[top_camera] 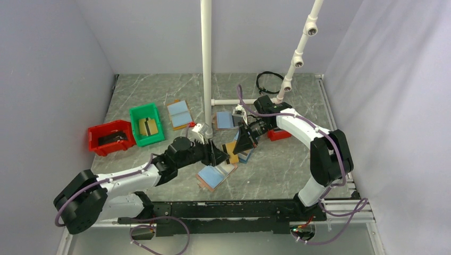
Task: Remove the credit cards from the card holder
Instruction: Place the credit card in the storage box, then remove the credit card from the card holder.
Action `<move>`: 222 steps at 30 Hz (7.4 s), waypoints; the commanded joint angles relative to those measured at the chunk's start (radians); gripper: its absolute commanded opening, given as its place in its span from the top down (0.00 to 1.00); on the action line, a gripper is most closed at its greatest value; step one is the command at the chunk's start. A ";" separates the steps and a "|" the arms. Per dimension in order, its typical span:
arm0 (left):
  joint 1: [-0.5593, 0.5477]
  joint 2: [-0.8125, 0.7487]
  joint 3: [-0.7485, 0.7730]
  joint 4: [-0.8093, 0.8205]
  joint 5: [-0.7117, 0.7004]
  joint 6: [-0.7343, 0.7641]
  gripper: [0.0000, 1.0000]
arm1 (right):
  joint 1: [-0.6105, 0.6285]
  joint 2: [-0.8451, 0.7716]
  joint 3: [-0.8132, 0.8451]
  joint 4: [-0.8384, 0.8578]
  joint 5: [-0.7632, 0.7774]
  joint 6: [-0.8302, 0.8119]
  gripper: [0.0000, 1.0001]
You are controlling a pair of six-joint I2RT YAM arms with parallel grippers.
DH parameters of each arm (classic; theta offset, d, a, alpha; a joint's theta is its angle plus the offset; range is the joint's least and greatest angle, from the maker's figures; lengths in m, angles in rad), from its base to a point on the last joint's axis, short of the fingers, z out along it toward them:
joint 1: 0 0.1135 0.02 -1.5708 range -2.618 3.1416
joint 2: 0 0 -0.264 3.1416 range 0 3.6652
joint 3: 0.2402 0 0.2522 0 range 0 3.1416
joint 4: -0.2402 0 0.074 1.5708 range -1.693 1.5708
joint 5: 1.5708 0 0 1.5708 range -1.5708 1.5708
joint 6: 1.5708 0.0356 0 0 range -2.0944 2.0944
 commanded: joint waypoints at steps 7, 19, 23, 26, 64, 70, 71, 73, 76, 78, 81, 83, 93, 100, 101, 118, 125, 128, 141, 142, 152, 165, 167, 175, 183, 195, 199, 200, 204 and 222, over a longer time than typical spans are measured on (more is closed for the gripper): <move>0.004 0.077 0.056 0.146 0.090 -0.020 0.77 | -0.004 0.002 0.008 -0.006 -0.044 -0.035 1.00; 0.013 -0.014 0.002 0.096 0.089 -0.009 1.00 | -0.004 -0.019 0.008 0.005 -0.006 -0.013 0.73; 0.024 -0.132 -0.016 -0.090 0.020 -0.020 1.00 | -0.004 -0.051 0.001 0.045 0.055 0.033 0.58; 0.036 -0.243 -0.004 -0.319 -0.090 -0.026 1.00 | -0.004 -0.082 -0.018 0.103 0.115 0.088 0.55; 1.023 0.051 0.357 -0.616 -0.101 0.144 1.00 | -0.007 -0.100 -0.022 0.107 0.126 0.095 0.55; 1.068 0.139 0.371 -0.560 -0.046 0.112 1.00 | -0.007 -0.098 -0.022 0.105 0.124 0.093 0.55; 1.075 0.155 0.378 -0.554 -0.038 0.108 1.00 | -0.007 -0.098 -0.022 0.105 0.123 0.092 0.55; 1.085 0.186 0.393 -0.551 -0.024 0.101 1.00 | -0.007 -0.098 -0.022 0.105 0.121 0.092 0.55; 1.094 0.238 0.424 -0.554 -0.013 0.089 1.00 | -0.007 -0.097 -0.021 0.103 0.121 0.091 0.55; 1.096 0.270 0.464 -0.601 -0.017 0.079 0.93 | -0.007 -0.101 -0.022 0.103 0.121 0.090 0.55; 1.097 0.296 0.526 -0.703 -0.022 0.064 0.68 | -0.008 -0.103 -0.023 0.103 0.120 0.089 0.55; 1.097 0.291 0.545 -0.744 -0.024 0.061 0.59 | -0.008 -0.103 -0.022 0.102 0.119 0.089 0.56; 1.096 0.017 0.488 -0.821 0.105 0.087 0.31 | -0.009 -0.120 -0.023 0.089 0.119 0.059 0.56; 1.098 -0.226 0.234 -0.693 0.435 -0.037 0.21 | -0.004 -0.140 -0.061 0.148 0.106 0.097 0.56; 1.098 -0.253 0.201 -0.673 0.475 -0.060 0.21 | -0.003 -0.139 -0.069 0.165 0.105 0.113 0.56; 0.489 -0.541 -0.115 -0.591 0.193 -0.361 0.30 | 0.043 -0.023 -0.142 0.371 0.203 0.344 0.58; 0.234 -0.363 -0.156 -0.334 -0.007 -0.439 0.36 | 0.053 0.009 -0.206 0.513 0.267 0.478 0.57; 0.153 -0.255 -0.148 -0.247 -0.082 -0.462 0.40 | 0.059 0.037 -0.205 0.528 0.301 0.510 0.58; 0.023 0.041 -0.177 0.009 -0.202 -0.577 0.51 | 0.089 0.122 -0.186 0.530 0.376 0.579 0.59; 0.018 0.057 -0.175 0.019 -0.221 -0.581 0.51 | 0.093 0.128 -0.183 0.528 0.377 0.578 0.60; 0.005 0.197 -0.147 0.052 -0.236 -0.605 0.53 | 0.115 0.157 -0.166 0.504 0.403 0.568 0.61; 0.005 0.231 -0.138 0.017 -0.246 -0.614 0.55 | 0.137 0.165 -0.157 0.494 0.380 0.565 0.63; 0.005 0.231 -0.138 0.015 -0.246 -0.614 0.55 | 0.141 0.168 -0.154 0.490 0.369 0.567 0.64; 0.005 0.259 -0.128 0.027 -0.233 -0.602 0.54 | 0.156 0.168 -0.150 0.490 0.339 0.572 0.65; 0.005 0.276 -0.123 0.035 -0.228 -0.601 0.54 | 0.157 0.164 -0.157 0.516 0.216 0.616 0.65; 0.006 0.259 -0.158 0.167 -0.186 -0.569 0.40 | 0.153 0.179 -0.160 0.538 0.163 0.645 0.69; 0.005 0.250 -0.167 0.185 -0.183 -0.573 0.33 | 0.154 0.186 -0.160 0.543 0.132 0.653 0.73; 0.005 0.248 -0.167 0.182 -0.184 -0.572 0.31 | 0.153 0.186 -0.160 0.544 0.130 0.653 0.74; 0.006 0.247 -0.163 0.176 -0.185 -0.572 0.29 | 0.154 0.188 -0.163 0.551 0.114 0.659 0.77; 0.005 0.232 -0.185 0.154 -0.202 -0.588 0.51 | 0.154 0.203 -0.154 0.534 0.144 0.647 0.93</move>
